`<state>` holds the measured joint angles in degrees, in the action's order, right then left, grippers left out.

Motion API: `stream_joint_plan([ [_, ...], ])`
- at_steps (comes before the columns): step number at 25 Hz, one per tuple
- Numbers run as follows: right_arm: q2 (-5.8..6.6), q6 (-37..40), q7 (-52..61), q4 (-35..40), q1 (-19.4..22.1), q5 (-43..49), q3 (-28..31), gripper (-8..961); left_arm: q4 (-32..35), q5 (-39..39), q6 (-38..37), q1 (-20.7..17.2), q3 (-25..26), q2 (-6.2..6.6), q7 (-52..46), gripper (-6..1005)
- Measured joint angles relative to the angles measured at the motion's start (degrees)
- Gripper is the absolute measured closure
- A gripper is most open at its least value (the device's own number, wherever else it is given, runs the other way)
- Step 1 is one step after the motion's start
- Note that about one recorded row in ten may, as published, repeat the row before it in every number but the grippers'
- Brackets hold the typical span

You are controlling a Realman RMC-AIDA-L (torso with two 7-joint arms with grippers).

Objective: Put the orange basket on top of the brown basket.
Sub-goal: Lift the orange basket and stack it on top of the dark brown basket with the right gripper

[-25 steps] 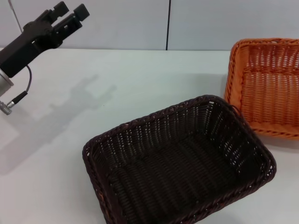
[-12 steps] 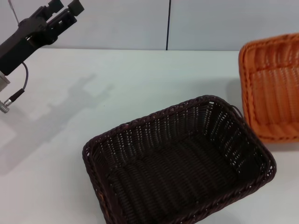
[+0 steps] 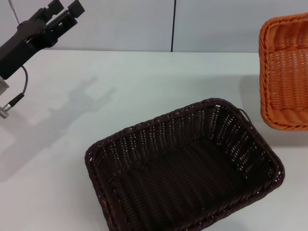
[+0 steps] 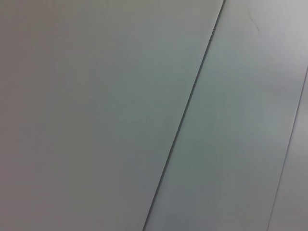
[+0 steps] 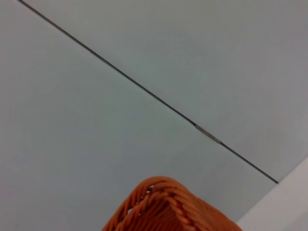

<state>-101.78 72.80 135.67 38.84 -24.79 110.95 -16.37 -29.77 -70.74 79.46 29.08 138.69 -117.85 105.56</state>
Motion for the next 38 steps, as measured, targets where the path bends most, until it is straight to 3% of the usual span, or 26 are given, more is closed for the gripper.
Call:
stream_joint_plan([
  [12, -0.68, 4.07, -2.72, -0.11, 0.63, -11.38, 0.07, 675, -0.25, -0.01, -0.03, -0.01, 0.07, 0.05, -0.01, 152],
  [19, -2.08, 11.8, -3.02, -0.01, -0.17, -14.66, -0.29, 675, -0.09, -0.02, -0.11, -0.24, 0.09, 0.09, 0.01, 152],
  [24, -5.17, 18.21, -3.02, 0.24, -1.38, -15.75, -0.68, 674, -0.07, -0.03, -0.14, 0.02, 0.02, 0.14, 0.04, 152],
  [27, -7.84, 20.53, -4.19, 0.16, -2.38, -15.66, -1.44, 674, -0.04, -0.18, -0.6, 0.55, -0.4, 0.16, 0.15, 152],
  [32, -11.59, 21.43, -6.44, 0.14, -3.14, -15.61, -6.12, 675, 0.05, -0.33, -1.44, 1.1, -0.71, 0.05, 0.25, 152],
  [38, -14.95, 20.85, -9.79, -1.6, -3.25, -15.51, -11.84, 677, 0.1, -0.33, -1.52, 1.16, -0.77, 0.0, 0.25, 152],
])
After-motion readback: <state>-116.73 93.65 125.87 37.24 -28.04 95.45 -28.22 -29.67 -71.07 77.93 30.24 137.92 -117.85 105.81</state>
